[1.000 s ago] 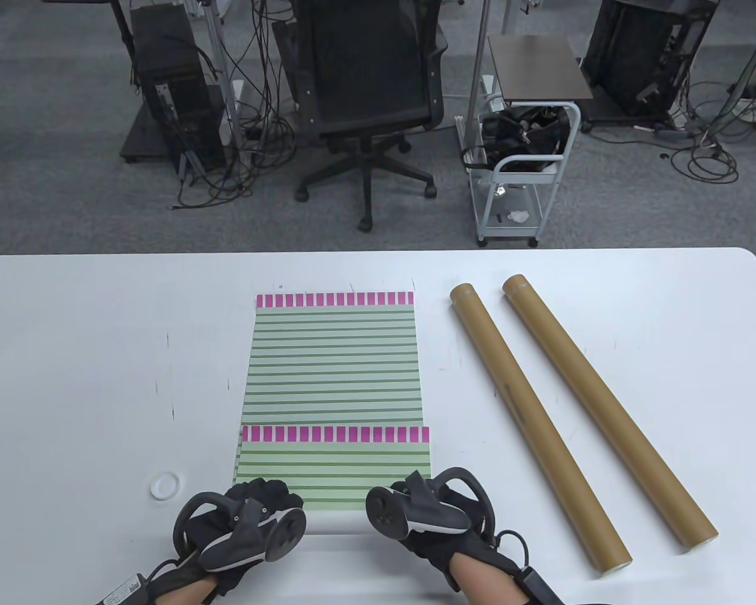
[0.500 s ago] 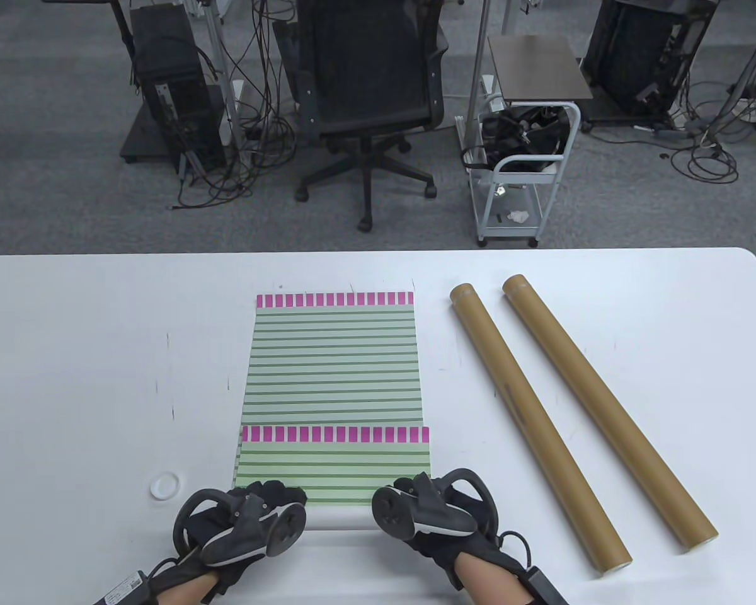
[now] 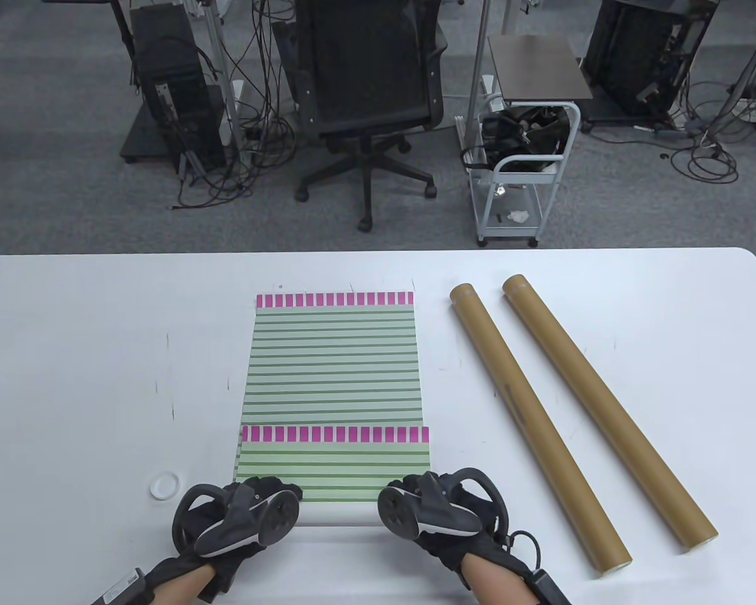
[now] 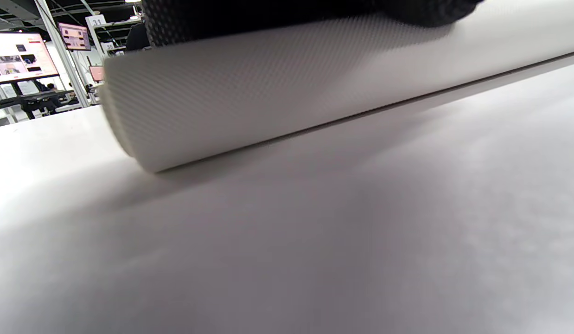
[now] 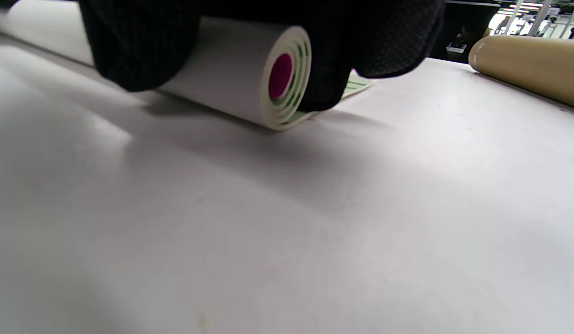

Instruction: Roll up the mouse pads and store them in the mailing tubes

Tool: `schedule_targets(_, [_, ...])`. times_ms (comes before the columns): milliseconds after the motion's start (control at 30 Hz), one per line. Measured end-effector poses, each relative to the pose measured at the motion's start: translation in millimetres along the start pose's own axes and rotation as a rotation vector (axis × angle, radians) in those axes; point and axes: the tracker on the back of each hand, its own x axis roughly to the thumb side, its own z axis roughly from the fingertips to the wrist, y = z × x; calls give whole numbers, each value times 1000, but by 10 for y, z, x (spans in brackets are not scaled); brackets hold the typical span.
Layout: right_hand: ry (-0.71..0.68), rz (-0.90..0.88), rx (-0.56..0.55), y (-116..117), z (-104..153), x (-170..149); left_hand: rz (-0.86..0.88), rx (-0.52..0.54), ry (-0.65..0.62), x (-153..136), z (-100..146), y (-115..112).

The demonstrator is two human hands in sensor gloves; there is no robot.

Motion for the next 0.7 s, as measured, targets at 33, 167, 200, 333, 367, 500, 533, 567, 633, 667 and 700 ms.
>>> schedule_targets(33, [2,-10,16,-12,-15,-18,-13,7,-2,0,3,3])
schedule_targets(167, [-20,26,88,-55,-25,34,18,-13,-31,12,30,10])
schedule_targets(200, [-24,48,105,-64,-15,53,9,-12,-38,38,47,15])
schedule_targets(333, [-34,61,138,-74,2,81,-73,-9,-60,130,73,59])
schedule_targets(367, [-37,53,141,-70,8,81,-82,-1,-54,141,73,63])
schedule_targets(500, [-39,75,-38,-124,74,200,-62,-1,-34,129,52,57])
schedule_targets(533, [-46,78,-57,-126,64,234,-43,-10,-28,113,40,51])
schedule_targets(567, [-56,73,-49,-115,52,256,-7,-30,-21,85,24,47])
schedule_targets(633, [-31,80,-91,-81,30,258,61,-61,-6,43,5,35])
schedule_targets(667, [-46,71,-97,-83,15,237,54,-58,-2,41,5,42])
schedule_targets(700, [-29,29,-71,-69,9,211,23,-51,-13,74,18,59])
